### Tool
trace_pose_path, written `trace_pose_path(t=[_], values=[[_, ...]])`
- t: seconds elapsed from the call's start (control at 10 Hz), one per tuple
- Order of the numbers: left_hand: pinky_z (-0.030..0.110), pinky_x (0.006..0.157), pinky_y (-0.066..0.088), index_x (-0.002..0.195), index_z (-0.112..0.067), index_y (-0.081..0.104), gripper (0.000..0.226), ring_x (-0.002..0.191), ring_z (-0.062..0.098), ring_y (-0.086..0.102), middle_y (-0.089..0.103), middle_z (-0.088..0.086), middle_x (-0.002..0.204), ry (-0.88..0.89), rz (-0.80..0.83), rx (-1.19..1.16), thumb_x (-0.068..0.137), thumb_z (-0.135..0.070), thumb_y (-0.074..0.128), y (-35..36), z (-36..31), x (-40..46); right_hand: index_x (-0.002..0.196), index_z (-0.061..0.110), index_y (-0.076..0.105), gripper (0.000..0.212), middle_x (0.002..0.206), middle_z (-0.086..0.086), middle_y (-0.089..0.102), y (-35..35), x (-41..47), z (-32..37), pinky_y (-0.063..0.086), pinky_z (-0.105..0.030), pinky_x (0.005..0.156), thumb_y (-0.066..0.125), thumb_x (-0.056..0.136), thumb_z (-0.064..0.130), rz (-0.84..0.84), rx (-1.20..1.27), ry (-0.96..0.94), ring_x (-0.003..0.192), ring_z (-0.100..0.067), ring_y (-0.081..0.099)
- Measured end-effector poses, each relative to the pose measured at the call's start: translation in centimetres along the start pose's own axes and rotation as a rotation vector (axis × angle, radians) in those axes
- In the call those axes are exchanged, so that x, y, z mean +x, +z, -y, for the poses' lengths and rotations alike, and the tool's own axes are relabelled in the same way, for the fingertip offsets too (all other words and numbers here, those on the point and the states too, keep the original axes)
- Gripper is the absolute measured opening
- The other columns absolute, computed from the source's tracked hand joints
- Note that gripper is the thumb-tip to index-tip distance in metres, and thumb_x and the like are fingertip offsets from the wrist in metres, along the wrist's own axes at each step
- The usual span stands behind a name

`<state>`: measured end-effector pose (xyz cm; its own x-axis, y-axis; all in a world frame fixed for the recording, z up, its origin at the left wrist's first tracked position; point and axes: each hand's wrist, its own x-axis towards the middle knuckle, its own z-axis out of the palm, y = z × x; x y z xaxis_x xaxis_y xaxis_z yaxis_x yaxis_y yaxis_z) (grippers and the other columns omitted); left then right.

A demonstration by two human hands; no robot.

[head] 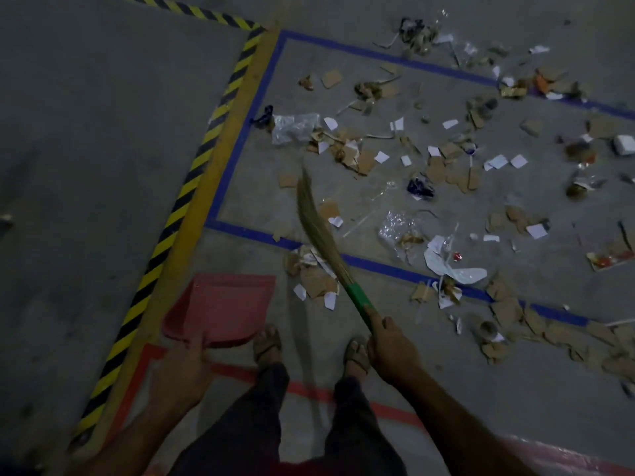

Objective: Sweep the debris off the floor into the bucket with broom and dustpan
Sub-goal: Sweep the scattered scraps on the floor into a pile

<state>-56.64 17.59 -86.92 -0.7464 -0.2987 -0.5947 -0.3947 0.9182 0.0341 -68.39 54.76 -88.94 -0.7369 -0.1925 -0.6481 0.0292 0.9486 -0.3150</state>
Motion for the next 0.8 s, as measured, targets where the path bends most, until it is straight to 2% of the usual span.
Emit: trace_pose_path(t=[0.1,0.2,0.3,0.4,0.5,0.6,0.7,0.8], values=[[0.045,0.070,0.050,0.134,-0.005,0.056,0.061,0.080,0.037,0.064,0.067,0.020,0.094,-0.045,-0.001,0.076,0.089,-0.038,0.032,1.0,-2.0,-1.5,0.156,0.037,0.012,0.061,0.119,-0.009,0.053,3.5,0.5,-4.2,0.052,-0.036,0.071,0.041,0.102,0.036,0.040,0.027,-0.021,0.084,-0.024,0.058],[0.048,0.076,0.050,0.142,-0.001,0.047,0.051,0.085,0.039,0.063,0.065,0.024,0.099,-0.056,-0.055,0.048,0.102,-0.031,0.037,4.7,-4.0,-1.6,0.154,0.049,0.000,0.058,0.153,-0.019,0.031,7.8,1.7,-7.0,0.050,-0.038,0.083,0.024,0.102,0.043,0.185,0.001,-0.112,0.113,-0.037,0.057],[0.044,0.077,0.049,0.143,-0.007,0.043,0.049,0.097,0.039,0.061,0.059,0.023,0.118,-0.187,0.066,-0.080,0.098,-0.021,0.055,7.3,-7.6,-0.7,0.151,0.055,0.002,0.051,0.162,-0.027,0.005,12.8,4.0,-8.8,0.042,-0.043,0.103,0.015,0.102,0.054,0.319,-0.051,-0.127,0.137,-0.043,0.040],[0.041,0.069,0.046,0.139,-0.007,0.047,0.045,0.086,0.039,0.062,0.063,0.022,0.106,-0.114,0.043,-0.014,0.096,-0.019,0.055,11.1,-9.6,1.9,0.155,0.049,0.002,0.059,0.160,-0.032,-0.004,16.5,7.1,-11.0,0.034,-0.050,0.111,0.023,0.101,0.042,0.347,-0.099,-0.120,0.145,-0.050,0.020],[0.045,0.069,0.052,0.135,-0.011,0.050,0.046,0.078,0.035,0.063,0.063,0.015,0.092,-0.045,-0.028,-0.018,0.095,-0.031,0.042,15.0,-10.9,5.1,0.157,0.039,0.013,0.057,0.161,-0.020,0.021,19.0,10.0,-14.9,0.044,-0.042,0.100,0.027,0.101,0.041,0.354,-0.060,-0.009,0.129,-0.038,0.050],[0.047,0.070,0.052,0.135,-0.013,0.049,0.048,0.079,0.034,0.062,0.061,0.014,0.092,-0.020,-0.051,-0.006,0.094,-0.034,0.036,18.0,-11.8,8.8,0.153,0.035,0.027,0.053,0.128,-0.018,0.059,20.9,13.0,-20.7,0.049,-0.039,0.092,0.032,0.102,0.050,0.303,0.018,0.188,0.110,-0.035,0.061],[0.048,0.062,0.052,0.133,-0.015,0.046,0.042,0.071,0.037,0.061,0.060,0.016,0.086,-0.008,-0.047,0.010,0.091,-0.022,0.042,20.3,-13.4,11.4,0.156,0.040,0.015,0.058,0.107,-0.018,0.065,21.3,15.5,-26.5,0.052,-0.040,0.078,0.034,0.101,0.042,0.238,0.109,0.318,0.088,-0.032,0.064],[0.049,0.062,0.053,0.132,-0.012,0.047,0.043,0.072,0.038,0.061,0.061,0.019,0.086,0.048,-0.090,0.007,0.094,-0.030,0.038,21.8,-14.2,13.2,0.158,0.035,0.011,0.059,0.085,-0.012,0.065,19.2,17.8,-30.4,0.047,-0.035,0.061,0.036,0.104,0.034,0.137,0.164,0.375,0.066,-0.025,0.059]])
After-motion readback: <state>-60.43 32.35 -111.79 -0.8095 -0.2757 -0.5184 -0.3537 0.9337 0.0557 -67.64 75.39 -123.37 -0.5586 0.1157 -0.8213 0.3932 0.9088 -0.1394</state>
